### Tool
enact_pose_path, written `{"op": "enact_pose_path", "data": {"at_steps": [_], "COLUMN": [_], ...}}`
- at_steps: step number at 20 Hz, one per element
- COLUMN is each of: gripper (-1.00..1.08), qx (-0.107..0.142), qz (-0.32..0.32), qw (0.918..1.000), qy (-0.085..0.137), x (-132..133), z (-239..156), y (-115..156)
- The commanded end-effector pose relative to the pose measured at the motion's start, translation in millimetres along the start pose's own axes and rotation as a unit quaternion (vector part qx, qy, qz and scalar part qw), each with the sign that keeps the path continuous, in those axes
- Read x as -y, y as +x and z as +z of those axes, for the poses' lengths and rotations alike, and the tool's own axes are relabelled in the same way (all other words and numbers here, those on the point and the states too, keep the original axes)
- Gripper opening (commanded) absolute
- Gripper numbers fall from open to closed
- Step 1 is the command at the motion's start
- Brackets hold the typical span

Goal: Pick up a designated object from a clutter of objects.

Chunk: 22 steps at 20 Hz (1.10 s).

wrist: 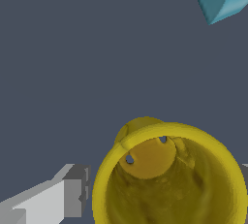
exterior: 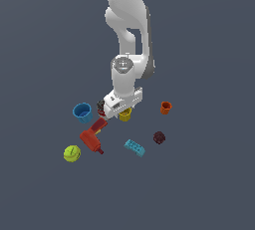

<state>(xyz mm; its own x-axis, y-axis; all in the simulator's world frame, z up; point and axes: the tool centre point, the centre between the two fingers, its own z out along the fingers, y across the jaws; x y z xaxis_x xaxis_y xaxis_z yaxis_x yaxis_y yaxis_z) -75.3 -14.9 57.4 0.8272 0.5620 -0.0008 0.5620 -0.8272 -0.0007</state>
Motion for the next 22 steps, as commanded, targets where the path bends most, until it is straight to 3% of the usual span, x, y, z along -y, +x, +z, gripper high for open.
{"op": "enact_pose_path", "data": {"at_steps": [1, 5, 6, 22], "gripper": [1.00, 1.00, -1.00, -1.00], "qx": [0.000, 0.000, 0.000, -0.001], "qz": [0.000, 0.000, 0.000, 0.000], "qw": [1.0000, 1.0000, 1.0000, 1.0000], "qy": [0.000, 0.000, 0.000, -0.001], "x": [-0.1, -0.3, -0.3, -6.9], "z": [7.1, 11.0, 11.0, 2.4], "y": [0.2, 0.2, 0.2, 0.8]}}
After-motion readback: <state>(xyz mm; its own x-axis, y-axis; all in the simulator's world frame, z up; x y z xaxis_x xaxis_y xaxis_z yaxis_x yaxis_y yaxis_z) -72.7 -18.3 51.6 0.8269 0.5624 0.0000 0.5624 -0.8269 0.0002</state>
